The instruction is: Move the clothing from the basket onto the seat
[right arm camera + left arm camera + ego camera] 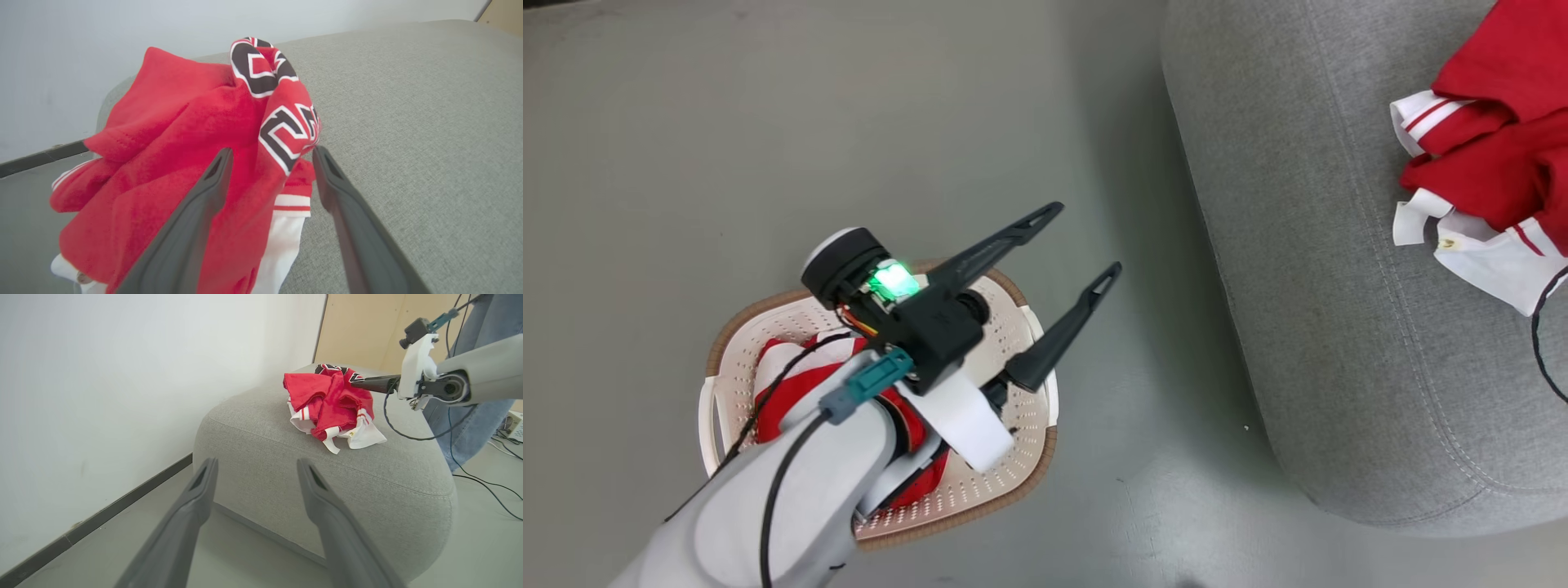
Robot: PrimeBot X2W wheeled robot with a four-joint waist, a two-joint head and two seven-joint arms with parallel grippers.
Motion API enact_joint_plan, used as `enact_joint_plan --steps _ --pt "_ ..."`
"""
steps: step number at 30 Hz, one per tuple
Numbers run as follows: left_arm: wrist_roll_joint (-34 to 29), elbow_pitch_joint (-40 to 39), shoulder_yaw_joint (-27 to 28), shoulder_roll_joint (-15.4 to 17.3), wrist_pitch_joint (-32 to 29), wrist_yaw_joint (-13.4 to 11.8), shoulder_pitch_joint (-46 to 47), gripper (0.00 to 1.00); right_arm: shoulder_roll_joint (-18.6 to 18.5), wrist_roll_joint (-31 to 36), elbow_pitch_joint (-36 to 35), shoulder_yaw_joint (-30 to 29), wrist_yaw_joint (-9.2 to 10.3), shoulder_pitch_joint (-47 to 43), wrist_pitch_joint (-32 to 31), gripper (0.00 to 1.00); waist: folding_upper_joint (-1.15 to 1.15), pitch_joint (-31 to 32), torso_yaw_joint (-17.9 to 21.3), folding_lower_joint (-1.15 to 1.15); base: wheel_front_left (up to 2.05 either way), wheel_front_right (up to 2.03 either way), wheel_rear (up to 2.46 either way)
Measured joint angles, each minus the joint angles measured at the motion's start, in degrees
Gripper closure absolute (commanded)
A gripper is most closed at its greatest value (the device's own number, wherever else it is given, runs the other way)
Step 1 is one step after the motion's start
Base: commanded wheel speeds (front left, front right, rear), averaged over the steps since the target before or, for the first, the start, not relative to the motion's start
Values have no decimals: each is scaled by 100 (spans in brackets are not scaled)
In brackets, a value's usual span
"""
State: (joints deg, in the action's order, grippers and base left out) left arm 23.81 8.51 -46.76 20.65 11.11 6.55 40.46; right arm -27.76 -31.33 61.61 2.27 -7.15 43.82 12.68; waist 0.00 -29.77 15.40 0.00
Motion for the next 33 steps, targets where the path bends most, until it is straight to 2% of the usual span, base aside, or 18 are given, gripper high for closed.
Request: enact_joint_plan --steps 10,22,33 --pt "136 144 343 99 129 -193 -122 0 -199 64 -643 337 0 -173 98 0 0 179 102 0 0 0 0" --pt "315 302 780 140 253 -589 -462 0 -21 238 -1634 762 0 -120 144 0 0 475 106 0 0 0 0" --pt "397 410 1237 94 305 -1102 -937 0 302 387 -2363 1145 0 27 152 0 0 817 -135 0 0 0 0"
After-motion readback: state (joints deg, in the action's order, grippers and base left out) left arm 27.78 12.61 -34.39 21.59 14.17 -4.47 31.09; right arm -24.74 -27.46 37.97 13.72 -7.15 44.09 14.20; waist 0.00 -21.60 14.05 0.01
